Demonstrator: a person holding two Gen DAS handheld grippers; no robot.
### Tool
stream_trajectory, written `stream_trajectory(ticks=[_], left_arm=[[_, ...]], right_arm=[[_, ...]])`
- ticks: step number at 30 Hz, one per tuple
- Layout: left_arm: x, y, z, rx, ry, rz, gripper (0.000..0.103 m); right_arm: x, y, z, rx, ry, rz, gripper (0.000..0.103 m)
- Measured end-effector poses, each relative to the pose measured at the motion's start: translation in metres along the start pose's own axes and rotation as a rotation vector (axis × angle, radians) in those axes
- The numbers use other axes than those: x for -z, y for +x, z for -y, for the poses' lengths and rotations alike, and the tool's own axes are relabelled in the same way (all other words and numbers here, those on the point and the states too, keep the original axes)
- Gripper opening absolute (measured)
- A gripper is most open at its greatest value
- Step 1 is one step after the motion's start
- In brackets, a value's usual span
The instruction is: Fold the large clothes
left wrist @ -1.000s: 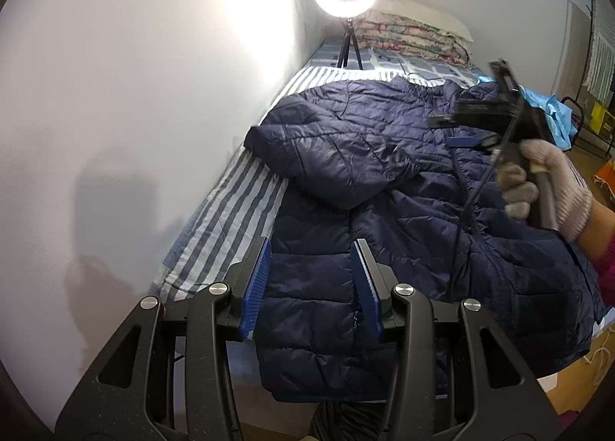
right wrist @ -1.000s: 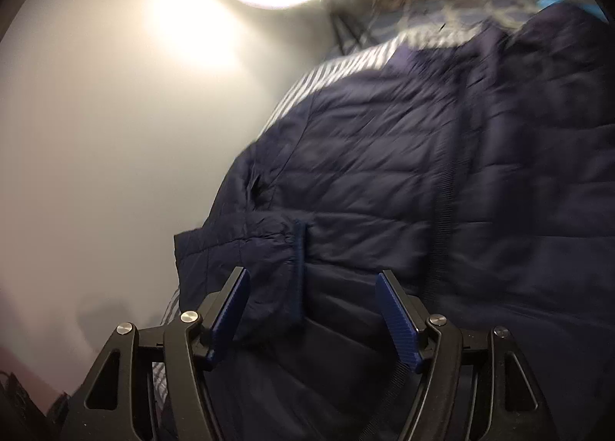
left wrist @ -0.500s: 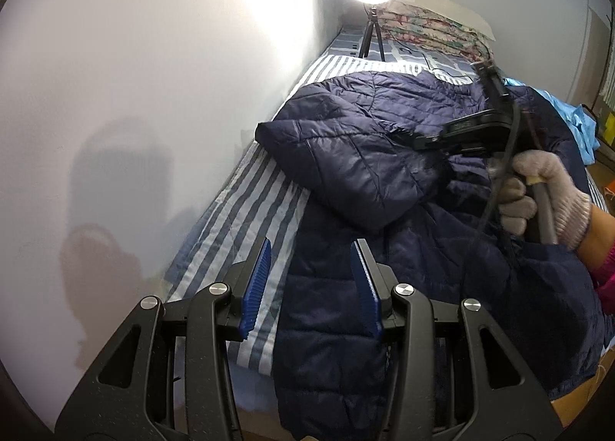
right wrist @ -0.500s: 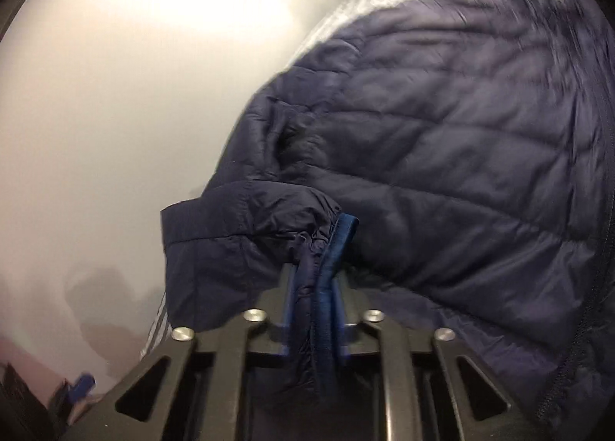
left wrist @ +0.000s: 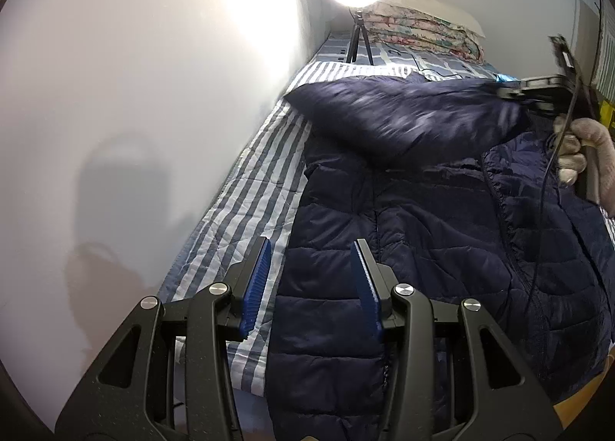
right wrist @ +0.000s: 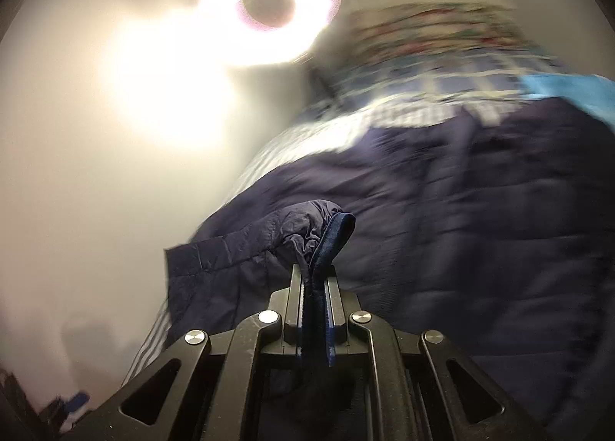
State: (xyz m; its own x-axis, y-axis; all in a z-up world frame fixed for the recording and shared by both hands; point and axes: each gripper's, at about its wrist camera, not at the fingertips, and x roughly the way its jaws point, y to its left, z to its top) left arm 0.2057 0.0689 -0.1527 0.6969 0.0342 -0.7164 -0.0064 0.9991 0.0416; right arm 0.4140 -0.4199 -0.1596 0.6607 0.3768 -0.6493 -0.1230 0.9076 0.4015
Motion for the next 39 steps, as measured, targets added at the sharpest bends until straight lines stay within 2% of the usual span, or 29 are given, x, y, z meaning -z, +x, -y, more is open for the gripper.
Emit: stream_trajectory(ticks=[5, 11, 14, 21, 24, 26, 27, 30, 36, 39], left_arm=[[-0.002, 0.005, 0.008, 0.011, 0.004, -0.008, 0.045], [-0.003, 0.002, 0.021, 0.015, 0.037, -0.003, 0.045], [-0.004, 0.0, 0.021, 0.01, 0.035, 0.0, 0.045], [-0.004, -0.006, 0.02, -0.002, 0.025, 0.0, 0.045], [-0.004, -0.009, 0.019, 0.001, 0.026, 0.005, 0.045], [-0.004, -0.014, 0.019, 0.002, 0.027, 0.013, 0.045], [-0.005, -0.017, 0.019, 0.002, 0.029, 0.018, 0.045], [-0.006, -0.028, 0.019, 0.006, 0.028, 0.038, 0.045], [-0.003, -0.051, 0.023, 0.038, 0.024, 0.071, 0.045], [0.002, -0.064, 0.027, 0.108, 0.021, 0.094, 0.045]], right_arm=[[0.0, -0.015, 0.041, 0.168, 0.009, 0.029, 0.006], [0.004, -0.009, 0.062, 0.212, 0.013, -0.004, 0.006], [-0.003, 0.008, 0.073, 0.222, 0.014, -0.037, 0.006], [0.003, 0.035, 0.082, 0.329, -0.047, -0.141, 0.006], [0.006, 0.035, 0.086, 0.327, -0.033, -0.165, 0.014], [0.005, 0.021, 0.082, 0.305, -0.015, -0.136, 0.031], [0.004, 0.011, 0.078, 0.287, -0.015, -0.112, 0.034], [0.001, -0.019, 0.068, 0.256, -0.027, -0.071, 0.037], [0.007, -0.11, 0.047, 0.205, -0.069, 0.016, 0.039], [0.015, -0.153, 0.038, 0.208, -0.094, 0.054, 0.047]])
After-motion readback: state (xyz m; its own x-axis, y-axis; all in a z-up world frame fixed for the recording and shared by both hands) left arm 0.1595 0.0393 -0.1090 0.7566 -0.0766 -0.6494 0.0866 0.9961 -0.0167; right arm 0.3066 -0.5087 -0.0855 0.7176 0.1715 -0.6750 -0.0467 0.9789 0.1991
